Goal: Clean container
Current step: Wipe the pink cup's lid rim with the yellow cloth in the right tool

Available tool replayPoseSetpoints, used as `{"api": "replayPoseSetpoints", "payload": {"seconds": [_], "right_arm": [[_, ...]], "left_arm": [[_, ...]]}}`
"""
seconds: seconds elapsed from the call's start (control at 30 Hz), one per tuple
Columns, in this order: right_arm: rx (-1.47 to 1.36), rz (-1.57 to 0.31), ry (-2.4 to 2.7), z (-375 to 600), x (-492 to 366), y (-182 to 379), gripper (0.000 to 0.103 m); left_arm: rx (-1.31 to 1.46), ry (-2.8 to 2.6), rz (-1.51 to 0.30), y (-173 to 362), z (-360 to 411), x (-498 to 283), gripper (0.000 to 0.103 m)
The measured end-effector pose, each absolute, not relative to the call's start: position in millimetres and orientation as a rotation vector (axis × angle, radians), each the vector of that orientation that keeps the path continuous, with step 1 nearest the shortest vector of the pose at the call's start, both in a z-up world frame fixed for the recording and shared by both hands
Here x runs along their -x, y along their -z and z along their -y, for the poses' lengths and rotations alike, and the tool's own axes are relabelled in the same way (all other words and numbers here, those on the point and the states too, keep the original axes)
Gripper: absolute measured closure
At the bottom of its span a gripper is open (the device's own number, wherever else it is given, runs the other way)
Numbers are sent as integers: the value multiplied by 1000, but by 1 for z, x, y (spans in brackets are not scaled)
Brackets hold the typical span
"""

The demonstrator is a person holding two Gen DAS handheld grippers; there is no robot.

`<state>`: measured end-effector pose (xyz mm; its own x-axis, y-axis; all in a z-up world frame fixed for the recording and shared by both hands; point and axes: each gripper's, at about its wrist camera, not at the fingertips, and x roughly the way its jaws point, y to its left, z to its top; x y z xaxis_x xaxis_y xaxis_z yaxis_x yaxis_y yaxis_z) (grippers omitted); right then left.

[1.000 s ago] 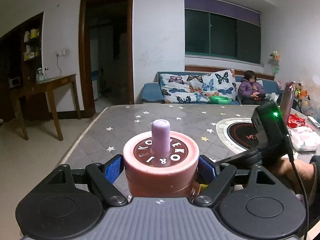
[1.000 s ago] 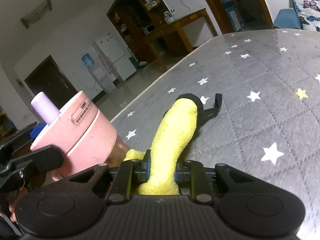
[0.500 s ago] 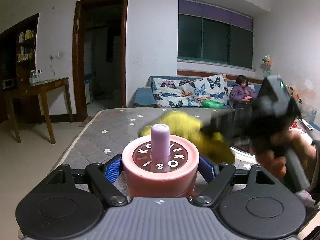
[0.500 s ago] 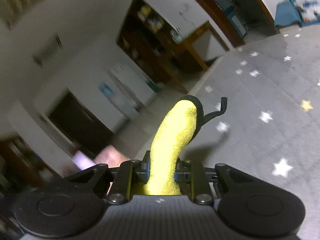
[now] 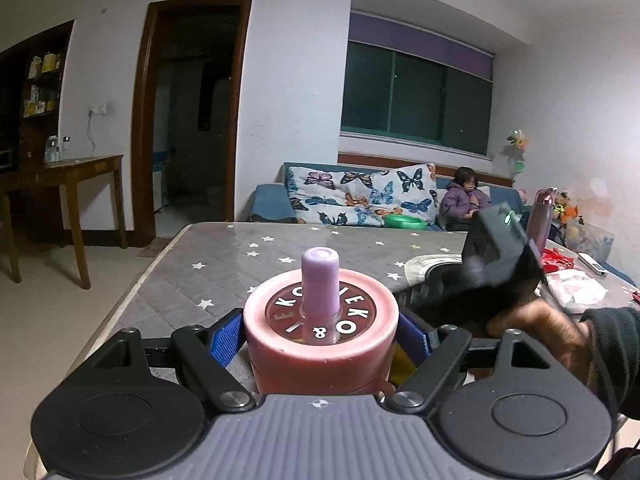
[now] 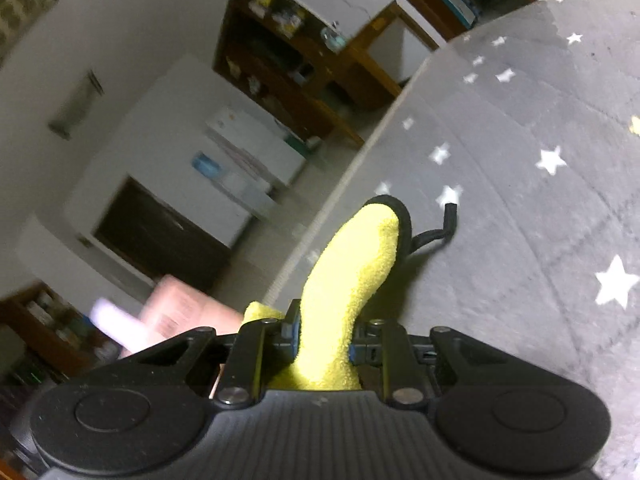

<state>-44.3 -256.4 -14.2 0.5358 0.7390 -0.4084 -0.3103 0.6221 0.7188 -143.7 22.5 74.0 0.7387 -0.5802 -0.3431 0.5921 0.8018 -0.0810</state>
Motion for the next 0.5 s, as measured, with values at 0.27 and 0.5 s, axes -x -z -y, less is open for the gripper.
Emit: {"api": "replayPoseSetpoints", "payload": {"seconds": [0.27,0.5], "right_arm": [[-517,-775,-657,257,74,7,84],[-714,-666,-777,257,66,-29,84]], "left_arm": [[-9,669,-367,-72,-30,142,21],[-5,680,-366,-72,-33,144,21]]}}
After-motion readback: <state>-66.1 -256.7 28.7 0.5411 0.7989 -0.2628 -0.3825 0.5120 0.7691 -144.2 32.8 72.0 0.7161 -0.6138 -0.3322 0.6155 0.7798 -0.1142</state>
